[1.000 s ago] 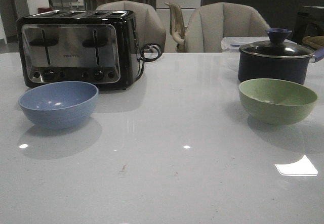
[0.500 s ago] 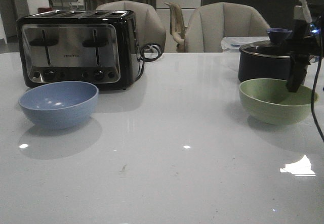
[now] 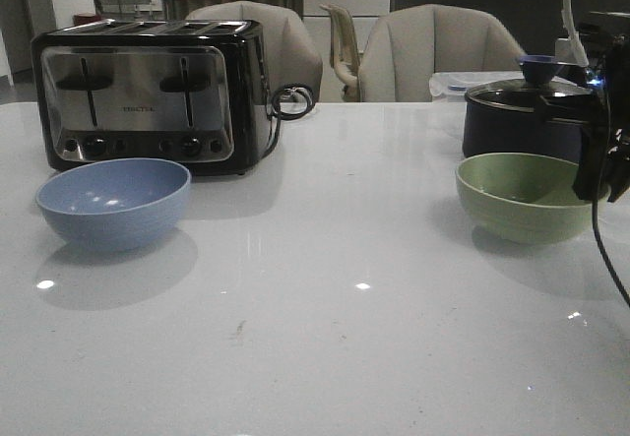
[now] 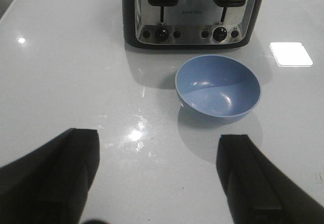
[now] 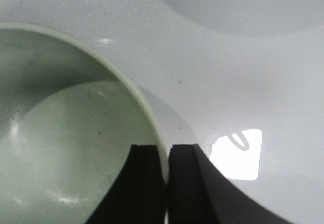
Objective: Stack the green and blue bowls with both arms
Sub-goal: 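Lower the right gripper to the rim of the pale green bowl and grasp, then carry the green bowl toward the table center and set it down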
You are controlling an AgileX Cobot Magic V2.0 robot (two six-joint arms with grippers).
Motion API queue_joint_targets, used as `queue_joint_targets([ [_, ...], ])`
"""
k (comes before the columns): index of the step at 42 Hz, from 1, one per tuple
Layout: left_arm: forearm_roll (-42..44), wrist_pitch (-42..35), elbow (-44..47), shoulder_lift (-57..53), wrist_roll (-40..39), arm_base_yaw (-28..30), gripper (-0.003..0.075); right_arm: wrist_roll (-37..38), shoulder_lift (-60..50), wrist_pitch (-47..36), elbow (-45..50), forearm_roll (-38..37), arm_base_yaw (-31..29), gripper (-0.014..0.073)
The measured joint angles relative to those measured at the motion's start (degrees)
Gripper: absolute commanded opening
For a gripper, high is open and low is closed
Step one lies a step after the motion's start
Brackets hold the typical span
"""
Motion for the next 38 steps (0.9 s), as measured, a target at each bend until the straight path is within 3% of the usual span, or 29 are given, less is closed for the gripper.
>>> queue_joint_targets([
  [10, 0.00, 0.00, 0.00, 0.00, 0.00, 0.00, 0.0545, -2.84, -7.36, 4.21, 0.00, 0.45, 2.36, 0.0044],
  [18, 0.00, 0.00, 0.00, 0.00, 0.00, 0.00, 0.0545, -6.29, -14.34, 7.79, 0.00, 3.47, 12.91, 0.0044],
  [29, 0.00, 0.00, 0.00, 0.00, 0.00, 0.00, 0.0545, -6.84, -11.72, 7.53, 0.00, 5.01, 27.12, 0.0044],
  [38, 0.00, 0.00, 0.00, 0.00, 0.00, 0.00, 0.0544, -6.89, -6.04, 3.86, 0.00, 5.01, 31.57, 0.0054],
])
